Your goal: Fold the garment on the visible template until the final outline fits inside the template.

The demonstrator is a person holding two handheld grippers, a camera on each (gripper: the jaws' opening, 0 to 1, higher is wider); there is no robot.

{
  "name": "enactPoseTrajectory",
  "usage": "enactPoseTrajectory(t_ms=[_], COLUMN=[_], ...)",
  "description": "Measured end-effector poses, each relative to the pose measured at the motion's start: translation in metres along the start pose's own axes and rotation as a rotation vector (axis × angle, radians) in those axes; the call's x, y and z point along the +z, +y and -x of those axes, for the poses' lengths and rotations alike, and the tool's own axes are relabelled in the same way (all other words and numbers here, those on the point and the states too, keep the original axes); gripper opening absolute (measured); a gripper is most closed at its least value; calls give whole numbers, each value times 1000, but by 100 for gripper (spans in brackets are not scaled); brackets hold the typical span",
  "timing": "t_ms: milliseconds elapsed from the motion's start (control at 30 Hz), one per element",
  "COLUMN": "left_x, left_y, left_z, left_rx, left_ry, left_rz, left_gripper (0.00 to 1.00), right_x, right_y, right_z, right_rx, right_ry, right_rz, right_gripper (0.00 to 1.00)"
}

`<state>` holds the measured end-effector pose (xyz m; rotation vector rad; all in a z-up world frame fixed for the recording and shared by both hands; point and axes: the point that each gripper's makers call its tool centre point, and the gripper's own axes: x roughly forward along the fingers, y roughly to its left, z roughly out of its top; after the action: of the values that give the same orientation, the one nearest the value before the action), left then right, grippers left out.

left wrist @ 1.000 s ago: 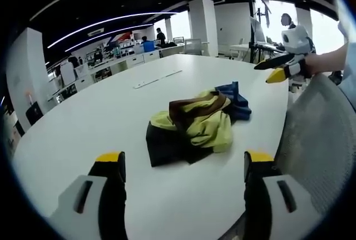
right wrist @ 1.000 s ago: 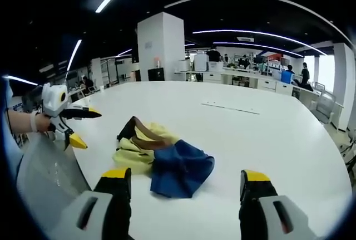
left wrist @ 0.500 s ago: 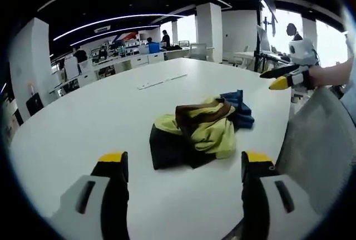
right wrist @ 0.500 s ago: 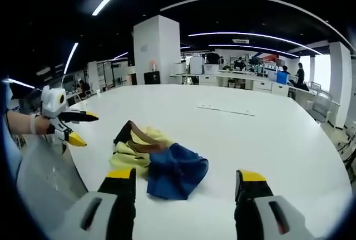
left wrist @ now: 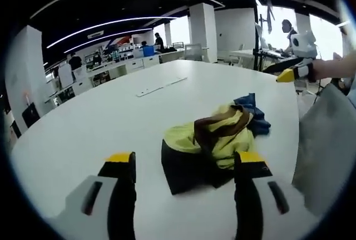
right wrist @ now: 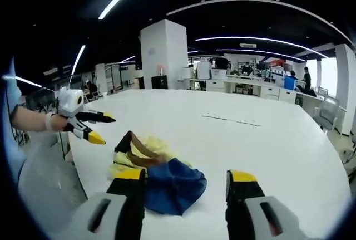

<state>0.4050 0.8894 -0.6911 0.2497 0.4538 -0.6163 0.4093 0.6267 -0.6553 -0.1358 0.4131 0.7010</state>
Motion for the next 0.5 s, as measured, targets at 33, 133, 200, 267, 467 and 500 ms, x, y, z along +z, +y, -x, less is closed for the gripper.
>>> enactPoseTrajectory(t_ms=[33, 133, 200, 267, 467, 500], left_x=[0, -5, -8, -8, -15, -16], left_y=[-5, -10, -11, -11, -15, -16], left_z=[-2, -6, -7, -7, -13, -13], left_rx=[-3, -23, -23, -23, -43, -46], left_ry=[3, 12, 18, 10, 27, 31], left_rz=[0, 1, -3, 11, 42, 50], left_gripper=[64, 64, 60, 56, 43, 42], right_x=[-2, -9, -13, -15, -21, -22], right_y=[-1, 0, 2, 5, 16, 18], right_z=[-3, -12, -18, -24, -42, -46], right_rx=[9, 48, 75, 98, 166, 176], right_ry=[11, 55, 78, 94, 128, 136], right_rz=[13, 51, 91, 108, 146, 150], right_gripper=[54, 48, 41, 38, 28, 28])
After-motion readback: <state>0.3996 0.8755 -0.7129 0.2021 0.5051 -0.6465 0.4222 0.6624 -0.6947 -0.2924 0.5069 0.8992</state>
